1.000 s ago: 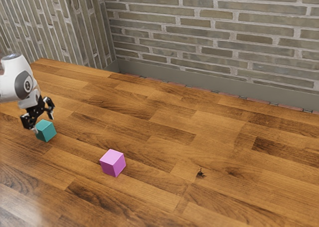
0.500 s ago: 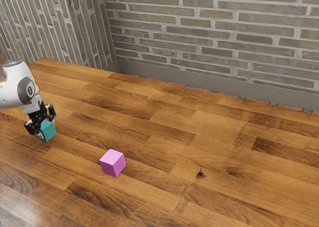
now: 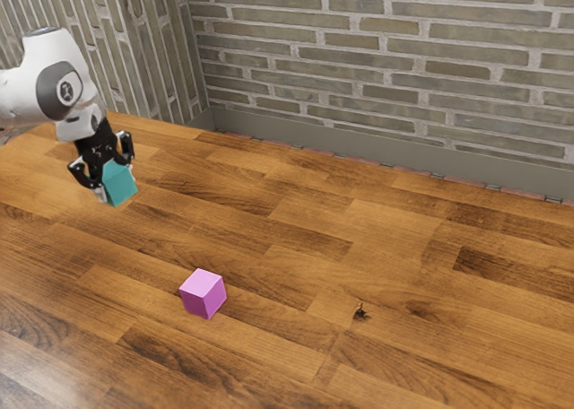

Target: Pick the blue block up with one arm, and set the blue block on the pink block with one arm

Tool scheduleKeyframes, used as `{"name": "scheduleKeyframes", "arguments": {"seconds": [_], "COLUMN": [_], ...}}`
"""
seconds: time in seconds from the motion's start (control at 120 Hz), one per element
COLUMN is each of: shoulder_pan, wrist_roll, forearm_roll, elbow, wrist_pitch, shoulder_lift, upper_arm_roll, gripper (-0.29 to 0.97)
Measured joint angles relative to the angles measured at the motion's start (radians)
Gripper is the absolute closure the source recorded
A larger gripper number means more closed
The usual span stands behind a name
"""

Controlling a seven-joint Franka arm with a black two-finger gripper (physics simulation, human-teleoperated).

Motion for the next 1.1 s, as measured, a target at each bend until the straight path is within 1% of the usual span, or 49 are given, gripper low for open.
{"name": "scheduleKeyframes", "arguments": {"seconds": [0.067,0.108,0.2,0.275,0.433,0.517,0.617,0.767,0.908,1.1], "shoulder_pan": [-0.02,-0.047,-0.203,-0.262,-0.313,-0.354,-0.393,-0.425,-0.441,-0.458], "wrist_roll": [-0.027,-0.044,-0.084,-0.115,-0.184,-0.228,-0.281,-0.351,-0.404,-0.458], "forearm_roll": [-0.004,-0.006,-0.016,-0.029,-0.044,-0.047,-0.047,-0.035,-0.017,-0.01], "elbow": [-0.01,-0.016,-0.026,-0.047,-0.083,-0.168,-0.244,-0.317,-0.343,-0.383], "wrist_pitch": [-0.033,-0.048,-0.072,-0.081,-0.085,-0.059,-0.004,0.115,0.213,0.28], "shoulder_lift": [-0.005,-0.007,-0.014,-0.019,-0.017,-0.061,-0.095,-0.097,-0.094,-0.093], "upper_arm_roll": [-0.022,-0.023,0.081,0.125,0.136,0.136,0.135,0.129,0.128,0.124], "gripper": [0.35,0.35,0.35,0.35,0.35,0.35,0.35,0.35,0.35,0.35]}}
